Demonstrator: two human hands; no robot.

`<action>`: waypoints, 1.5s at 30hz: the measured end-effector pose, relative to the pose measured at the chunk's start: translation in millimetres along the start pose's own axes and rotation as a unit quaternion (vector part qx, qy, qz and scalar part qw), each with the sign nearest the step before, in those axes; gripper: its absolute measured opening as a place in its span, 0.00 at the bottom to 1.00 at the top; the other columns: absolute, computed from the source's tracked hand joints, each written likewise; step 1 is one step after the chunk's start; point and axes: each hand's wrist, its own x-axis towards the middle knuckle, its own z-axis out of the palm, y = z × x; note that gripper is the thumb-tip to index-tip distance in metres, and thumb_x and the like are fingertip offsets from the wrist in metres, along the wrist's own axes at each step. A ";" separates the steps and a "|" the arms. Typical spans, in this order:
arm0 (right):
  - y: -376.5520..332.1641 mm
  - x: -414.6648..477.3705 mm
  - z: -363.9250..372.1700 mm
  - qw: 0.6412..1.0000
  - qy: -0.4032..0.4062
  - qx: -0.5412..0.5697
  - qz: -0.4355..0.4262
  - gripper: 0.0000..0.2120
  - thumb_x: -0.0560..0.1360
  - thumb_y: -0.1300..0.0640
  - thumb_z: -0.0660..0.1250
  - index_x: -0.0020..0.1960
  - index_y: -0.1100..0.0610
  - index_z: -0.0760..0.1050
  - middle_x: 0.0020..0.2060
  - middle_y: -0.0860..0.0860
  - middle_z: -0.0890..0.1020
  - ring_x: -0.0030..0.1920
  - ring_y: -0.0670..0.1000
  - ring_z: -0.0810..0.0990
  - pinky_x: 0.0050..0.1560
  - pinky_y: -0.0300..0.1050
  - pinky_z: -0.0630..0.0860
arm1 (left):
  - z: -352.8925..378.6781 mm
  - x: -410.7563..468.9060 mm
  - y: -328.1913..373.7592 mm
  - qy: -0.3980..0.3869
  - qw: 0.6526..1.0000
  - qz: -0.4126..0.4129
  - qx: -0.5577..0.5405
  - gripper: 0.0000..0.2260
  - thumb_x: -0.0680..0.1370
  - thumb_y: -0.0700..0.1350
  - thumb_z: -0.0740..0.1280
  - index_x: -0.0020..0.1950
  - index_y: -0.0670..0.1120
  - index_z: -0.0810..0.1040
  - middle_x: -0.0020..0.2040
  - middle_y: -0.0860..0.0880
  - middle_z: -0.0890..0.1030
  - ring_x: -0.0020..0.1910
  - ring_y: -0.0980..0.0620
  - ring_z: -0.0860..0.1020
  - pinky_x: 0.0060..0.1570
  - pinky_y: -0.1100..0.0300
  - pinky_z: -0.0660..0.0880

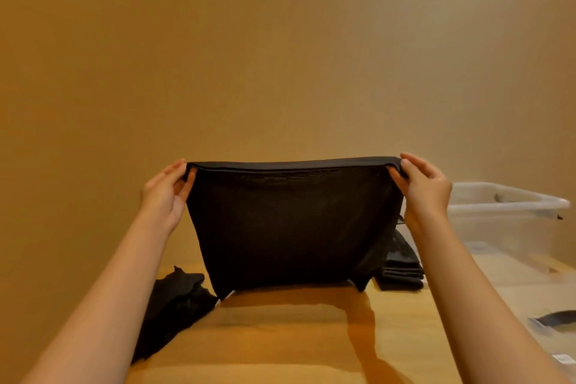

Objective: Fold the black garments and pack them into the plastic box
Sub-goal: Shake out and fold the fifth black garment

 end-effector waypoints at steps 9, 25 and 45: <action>-50.4 20.9 35.3 0.991 -0.079 0.030 -0.108 0.19 0.76 0.75 0.60 0.62 0.63 0.75 0.50 0.52 0.84 0.53 0.48 0.83 0.54 0.40 0.79 | 56.1 13.3 39.0 -0.072 0.994 0.078 0.029 0.21 0.77 0.24 0.52 0.47 0.42 0.80 0.37 0.50 0.85 0.45 0.53 0.84 0.47 0.63 0.80; 5.4 88.1 40.6 0.995 -0.032 -0.039 -0.086 0.06 0.77 0.67 0.65 0.43 0.59 0.77 0.33 0.49 0.84 0.33 0.45 0.84 0.37 0.36 0.80 | 51.6 77.5 -22.6 -0.033 0.969 0.095 0.228 0.06 0.81 0.39 0.63 0.45 0.45 0.74 0.42 0.45 0.80 0.29 0.59 0.82 0.29 0.68 0.77; 65.0 192.0 96.8 0.984 -0.036 -0.064 -0.165 0.07 0.79 0.62 0.65 0.47 0.54 0.80 0.45 0.52 0.85 0.49 0.49 0.84 0.53 0.40 0.79 | 107.6 198.5 -65.8 0.041 0.968 0.199 0.147 0.06 0.82 0.41 0.63 0.45 0.47 0.75 0.45 0.50 0.80 0.48 0.54 0.82 0.48 0.63 0.80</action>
